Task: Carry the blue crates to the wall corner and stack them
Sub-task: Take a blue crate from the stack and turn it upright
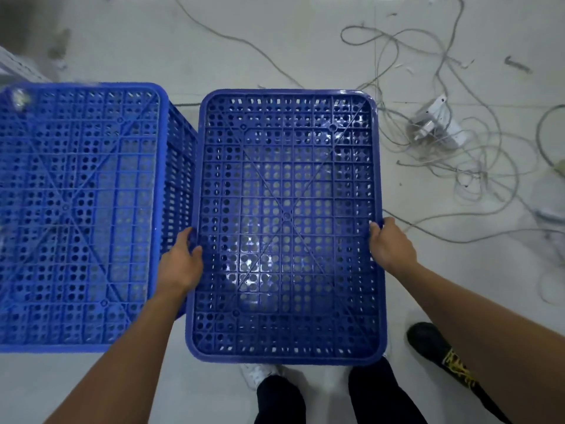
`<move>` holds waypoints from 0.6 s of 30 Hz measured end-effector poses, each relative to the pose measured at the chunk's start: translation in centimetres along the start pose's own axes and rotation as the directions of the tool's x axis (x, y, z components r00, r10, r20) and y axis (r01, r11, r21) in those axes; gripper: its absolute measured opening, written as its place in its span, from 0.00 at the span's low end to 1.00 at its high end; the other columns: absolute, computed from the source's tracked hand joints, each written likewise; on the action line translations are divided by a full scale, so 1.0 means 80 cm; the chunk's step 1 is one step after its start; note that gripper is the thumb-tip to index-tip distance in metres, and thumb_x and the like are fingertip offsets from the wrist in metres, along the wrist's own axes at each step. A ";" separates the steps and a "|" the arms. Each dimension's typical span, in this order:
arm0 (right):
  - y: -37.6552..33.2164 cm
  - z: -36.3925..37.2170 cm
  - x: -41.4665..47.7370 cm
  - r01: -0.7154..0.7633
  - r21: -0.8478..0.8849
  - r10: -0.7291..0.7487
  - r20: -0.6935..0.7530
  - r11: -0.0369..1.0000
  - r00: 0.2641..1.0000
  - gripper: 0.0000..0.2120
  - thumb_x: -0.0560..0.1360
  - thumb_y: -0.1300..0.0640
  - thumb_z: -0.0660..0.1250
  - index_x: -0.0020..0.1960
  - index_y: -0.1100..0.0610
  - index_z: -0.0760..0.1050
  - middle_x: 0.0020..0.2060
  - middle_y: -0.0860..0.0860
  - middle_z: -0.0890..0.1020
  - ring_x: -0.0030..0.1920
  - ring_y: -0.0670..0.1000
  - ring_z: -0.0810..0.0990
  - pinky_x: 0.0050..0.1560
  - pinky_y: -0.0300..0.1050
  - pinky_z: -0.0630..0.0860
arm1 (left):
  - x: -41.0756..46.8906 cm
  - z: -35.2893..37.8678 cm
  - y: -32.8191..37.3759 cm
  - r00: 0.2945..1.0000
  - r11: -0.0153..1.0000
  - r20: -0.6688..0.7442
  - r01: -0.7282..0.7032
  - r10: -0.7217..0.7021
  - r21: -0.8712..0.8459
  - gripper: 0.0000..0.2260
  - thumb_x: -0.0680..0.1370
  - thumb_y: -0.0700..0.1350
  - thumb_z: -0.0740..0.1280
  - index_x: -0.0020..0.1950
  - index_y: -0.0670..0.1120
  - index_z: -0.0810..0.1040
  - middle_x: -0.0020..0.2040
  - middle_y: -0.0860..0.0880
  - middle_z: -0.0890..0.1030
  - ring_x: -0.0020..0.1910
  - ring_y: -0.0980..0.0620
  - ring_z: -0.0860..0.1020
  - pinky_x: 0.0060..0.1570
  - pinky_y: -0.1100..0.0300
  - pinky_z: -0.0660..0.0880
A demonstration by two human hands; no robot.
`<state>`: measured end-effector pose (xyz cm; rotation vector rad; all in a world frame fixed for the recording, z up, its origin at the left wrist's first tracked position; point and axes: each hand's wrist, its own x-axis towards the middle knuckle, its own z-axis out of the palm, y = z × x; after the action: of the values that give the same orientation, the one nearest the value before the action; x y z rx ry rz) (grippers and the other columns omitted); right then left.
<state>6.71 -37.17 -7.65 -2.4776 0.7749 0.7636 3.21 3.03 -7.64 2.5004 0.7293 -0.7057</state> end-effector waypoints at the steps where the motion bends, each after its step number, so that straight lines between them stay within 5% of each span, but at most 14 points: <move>1: 0.000 0.003 0.002 -0.006 0.005 0.006 -0.014 1.000 1.000 0.24 0.83 0.44 0.49 0.69 0.60 0.65 0.61 0.59 0.78 0.57 0.63 0.78 0.51 0.54 0.72 | 0.005 0.001 0.001 1.000 1.000 0.008 -0.003 0.003 -0.002 0.25 0.84 0.49 0.60 0.79 0.51 0.57 0.70 0.41 0.75 0.52 0.41 0.80 0.40 0.51 0.77; 4: 0.001 0.008 0.001 -0.014 -0.014 0.014 -0.025 1.000 1.000 0.22 0.84 0.45 0.48 0.69 0.59 0.64 0.59 0.60 0.79 0.55 0.63 0.78 0.46 0.52 0.70 | 0.014 -0.001 0.009 0.999 0.999 0.034 0.009 -0.010 0.044 0.28 0.83 0.49 0.62 0.80 0.49 0.55 0.72 0.40 0.71 0.66 0.37 0.74 0.60 0.41 0.76; 6: 0.002 0.007 0.003 -0.017 -0.032 0.017 -0.016 0.999 1.000 0.22 0.84 0.46 0.49 0.69 0.59 0.64 0.58 0.61 0.79 0.55 0.64 0.78 0.46 0.52 0.69 | 0.019 0.000 0.010 0.997 0.997 0.057 0.047 -0.050 0.059 0.28 0.83 0.48 0.63 0.80 0.49 0.55 0.74 0.39 0.69 0.66 0.36 0.73 0.62 0.39 0.74; 8: 0.002 0.005 0.006 -0.008 -0.050 0.008 -0.003 0.999 1.000 0.21 0.84 0.47 0.50 0.69 0.60 0.64 0.58 0.62 0.79 0.55 0.65 0.78 0.45 0.51 0.68 | 0.023 -0.001 0.012 0.991 0.993 0.084 0.103 -0.108 0.064 0.28 0.83 0.47 0.63 0.80 0.48 0.56 0.71 0.39 0.71 0.59 0.37 0.77 0.55 0.42 0.78; 11: 0.006 0.000 0.008 -0.002 -0.059 0.002 0.008 0.998 1.000 0.20 0.84 0.47 0.50 0.68 0.60 0.63 0.57 0.62 0.79 0.54 0.65 0.78 0.44 0.51 0.67 | 0.027 -0.002 0.012 0.973 0.984 0.144 0.174 -0.179 0.049 0.28 0.81 0.43 0.65 0.79 0.46 0.59 0.54 0.43 0.79 0.41 0.45 0.79 0.33 0.53 0.76; 13: 0.009 -0.003 0.007 -0.009 -0.085 0.011 0.018 0.996 1.000 0.19 0.84 0.48 0.51 0.67 0.60 0.63 0.57 0.63 0.78 0.54 0.65 0.78 0.44 0.51 0.67 | 0.022 -0.002 0.012 0.958 0.976 0.191 0.218 -0.216 0.013 0.27 0.80 0.41 0.65 0.78 0.46 0.60 0.58 0.41 0.79 0.44 0.42 0.80 0.35 0.51 0.78; 15: 0.013 -0.009 0.005 -0.011 -0.135 0.017 0.043 0.991 0.999 0.19 0.84 0.48 0.51 0.66 0.61 0.63 0.57 0.63 0.79 0.53 0.64 0.78 0.43 0.51 0.67 | 0.011 0.000 0.010 0.952 0.974 0.212 0.226 -0.220 -0.003 0.26 0.80 0.41 0.65 0.77 0.44 0.61 0.64 0.38 0.76 0.56 0.37 0.79 0.49 0.45 0.79; 18: 0.019 -0.025 -0.001 0.018 -0.197 -0.002 0.082 0.980 0.997 0.19 0.84 0.47 0.51 0.65 0.61 0.64 0.56 0.63 0.79 0.50 0.62 0.78 0.43 0.51 0.68 | -0.007 -0.007 0.012 0.948 0.977 0.233 0.211 -0.215 0.043 0.22 0.80 0.41 0.63 0.73 0.41 0.64 0.56 0.38 0.77 0.46 0.40 0.79 0.36 0.50 0.75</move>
<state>6.44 -39.32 -6.44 -2.6034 0.6863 0.9742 3.52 2.37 -6.63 2.3184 0.9146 -1.0700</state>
